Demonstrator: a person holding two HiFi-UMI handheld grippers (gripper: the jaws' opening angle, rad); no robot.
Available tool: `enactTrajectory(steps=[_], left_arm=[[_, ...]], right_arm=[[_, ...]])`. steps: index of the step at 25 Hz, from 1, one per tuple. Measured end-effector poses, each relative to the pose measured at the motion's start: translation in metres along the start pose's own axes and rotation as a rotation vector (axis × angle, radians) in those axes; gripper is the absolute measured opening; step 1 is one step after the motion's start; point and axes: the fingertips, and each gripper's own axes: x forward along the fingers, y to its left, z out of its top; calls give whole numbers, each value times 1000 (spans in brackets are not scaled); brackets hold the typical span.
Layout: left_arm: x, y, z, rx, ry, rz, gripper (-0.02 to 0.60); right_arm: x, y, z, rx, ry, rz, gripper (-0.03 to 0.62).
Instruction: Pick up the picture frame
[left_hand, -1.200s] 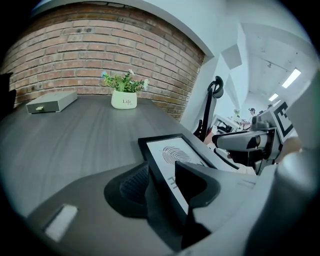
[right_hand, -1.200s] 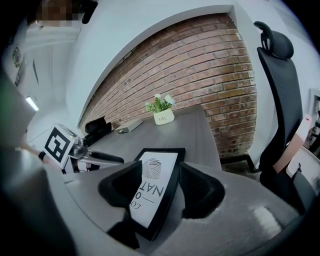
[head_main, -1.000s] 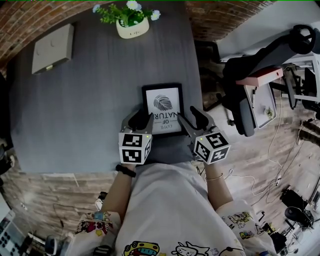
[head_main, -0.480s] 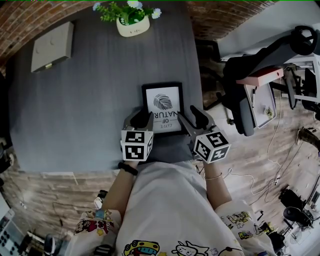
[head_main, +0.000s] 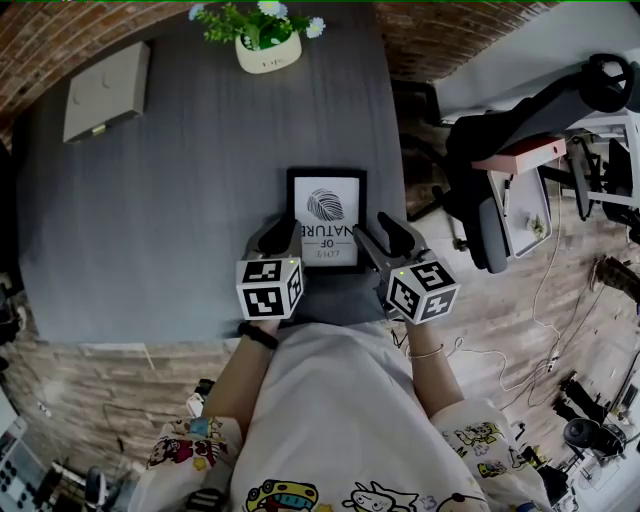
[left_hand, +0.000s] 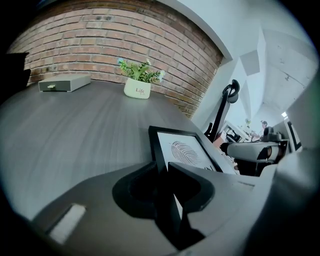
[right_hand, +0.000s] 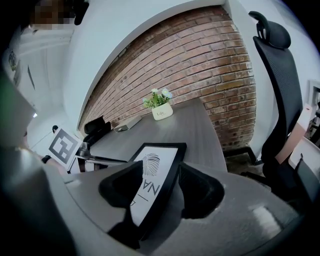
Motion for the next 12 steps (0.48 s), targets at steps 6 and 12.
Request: enactTrajectory(steps=[6, 12], left_arm=[[-1, 3, 1, -38, -3, -3, 81], [-2, 4, 3, -69, -5, -19, 81]], right_arm=[[4, 0, -7, 40, 42, 14, 219], [9, -1, -13, 115, 84, 43, 219]])
